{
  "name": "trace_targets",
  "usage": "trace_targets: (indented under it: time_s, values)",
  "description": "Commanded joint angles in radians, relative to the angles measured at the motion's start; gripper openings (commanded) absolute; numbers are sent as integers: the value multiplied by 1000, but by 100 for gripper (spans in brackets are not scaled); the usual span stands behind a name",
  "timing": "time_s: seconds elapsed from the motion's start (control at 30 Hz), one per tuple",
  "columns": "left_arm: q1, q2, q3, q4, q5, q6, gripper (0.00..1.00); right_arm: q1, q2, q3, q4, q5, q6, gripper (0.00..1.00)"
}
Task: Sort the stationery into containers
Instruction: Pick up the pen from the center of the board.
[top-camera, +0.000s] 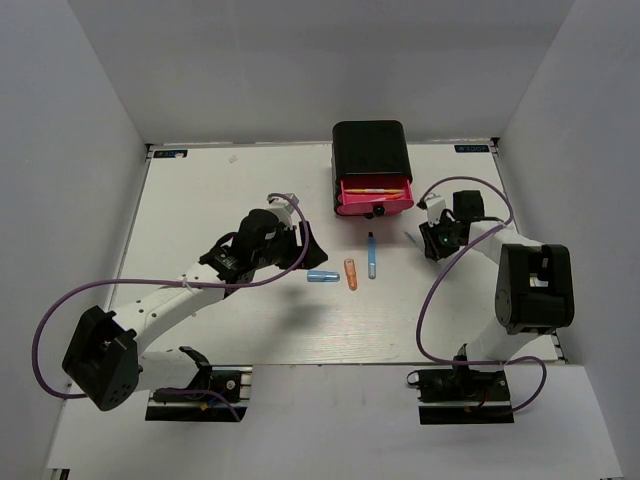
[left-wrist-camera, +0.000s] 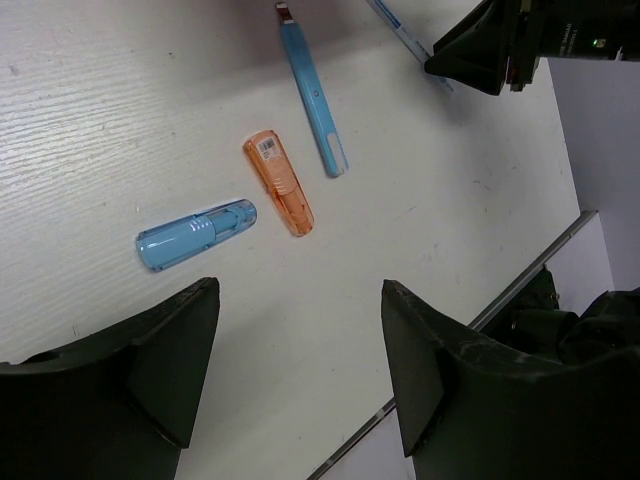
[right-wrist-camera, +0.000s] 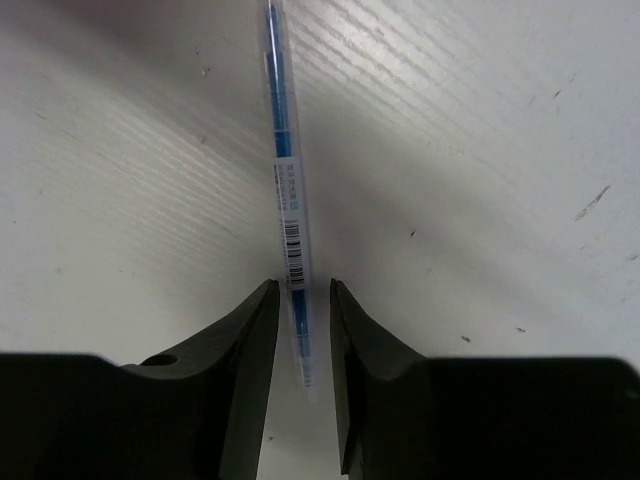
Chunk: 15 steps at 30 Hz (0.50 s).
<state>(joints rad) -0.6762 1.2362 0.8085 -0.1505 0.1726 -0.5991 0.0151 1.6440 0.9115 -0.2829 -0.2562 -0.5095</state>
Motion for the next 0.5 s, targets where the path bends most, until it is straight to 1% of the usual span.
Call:
trace_targets:
  time_s: [0.0,0.17,0.27,0.33,0.37,0.47]
  values:
    - [-3,-3,8,3,-5,2,76,-3,-1,-36,42,40,-18,32]
    - [-3,-3,8,3,-5,2,76,-1,-4,-69,41,54,-31,32]
    - [-3,-12,-2,3,-5,2,76,-1,-4,-74,27,40,-31,24]
    - [-3,-12,-2,3,-5,2,76,-38,2,-71,21,32,-26,19]
    - [-3,-21,-2,3,-5,2,76,-41,4,-66,16,32,-23,13]
    - [-3,-41,-11,3,-15,2,76,-64,-22,-46,21,35,-14,6]
